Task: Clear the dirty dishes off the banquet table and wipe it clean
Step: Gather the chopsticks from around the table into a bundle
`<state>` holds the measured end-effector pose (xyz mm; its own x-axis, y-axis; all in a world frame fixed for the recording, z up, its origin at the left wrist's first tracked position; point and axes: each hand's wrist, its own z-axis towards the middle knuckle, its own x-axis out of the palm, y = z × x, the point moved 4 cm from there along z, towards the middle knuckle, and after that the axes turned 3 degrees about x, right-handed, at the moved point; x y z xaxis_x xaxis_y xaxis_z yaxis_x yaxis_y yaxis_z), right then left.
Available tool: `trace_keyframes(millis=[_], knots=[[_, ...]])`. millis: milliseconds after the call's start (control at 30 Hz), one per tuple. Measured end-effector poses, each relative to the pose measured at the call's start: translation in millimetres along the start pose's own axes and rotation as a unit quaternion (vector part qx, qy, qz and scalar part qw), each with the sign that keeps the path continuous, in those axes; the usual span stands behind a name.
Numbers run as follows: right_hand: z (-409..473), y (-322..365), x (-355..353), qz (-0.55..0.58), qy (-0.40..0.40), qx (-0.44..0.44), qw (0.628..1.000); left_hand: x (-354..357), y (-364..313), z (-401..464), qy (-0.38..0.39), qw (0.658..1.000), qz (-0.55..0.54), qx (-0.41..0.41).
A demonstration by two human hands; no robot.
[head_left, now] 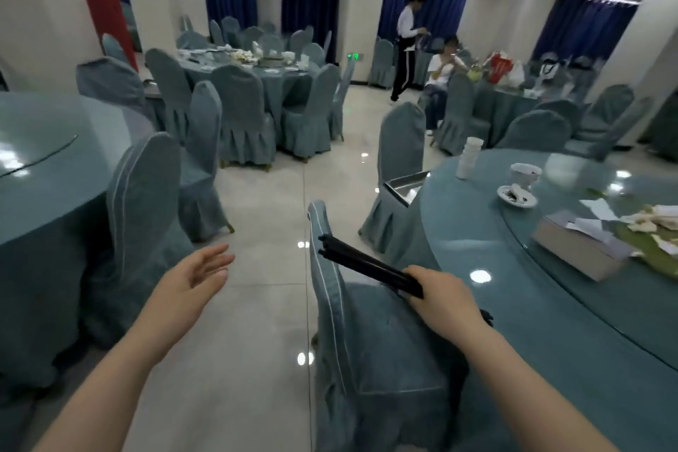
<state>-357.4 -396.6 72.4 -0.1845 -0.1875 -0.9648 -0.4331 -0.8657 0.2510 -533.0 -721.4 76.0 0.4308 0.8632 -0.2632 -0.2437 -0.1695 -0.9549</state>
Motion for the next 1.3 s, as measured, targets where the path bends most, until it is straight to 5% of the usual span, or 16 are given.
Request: trace_keyframes(millis=[767,1067,1300], knots=[[431.6,79.4,57.6,0.122,-0.067,0.239,0.961,-58.2,50.1,566.9,0.176,0.981,-0.007,0.076],[519.6,-14.3,59.1,0.018,-0.079,0.382,0.921,49.3,43.4,729.7,0.251,0.960,-0.007,0.122],[582.1,-109.9,56.0,0.044,-0.109,0.482,0.868,168.9,29.0,839.7,0.327,0.935,-0.030,0.139]])
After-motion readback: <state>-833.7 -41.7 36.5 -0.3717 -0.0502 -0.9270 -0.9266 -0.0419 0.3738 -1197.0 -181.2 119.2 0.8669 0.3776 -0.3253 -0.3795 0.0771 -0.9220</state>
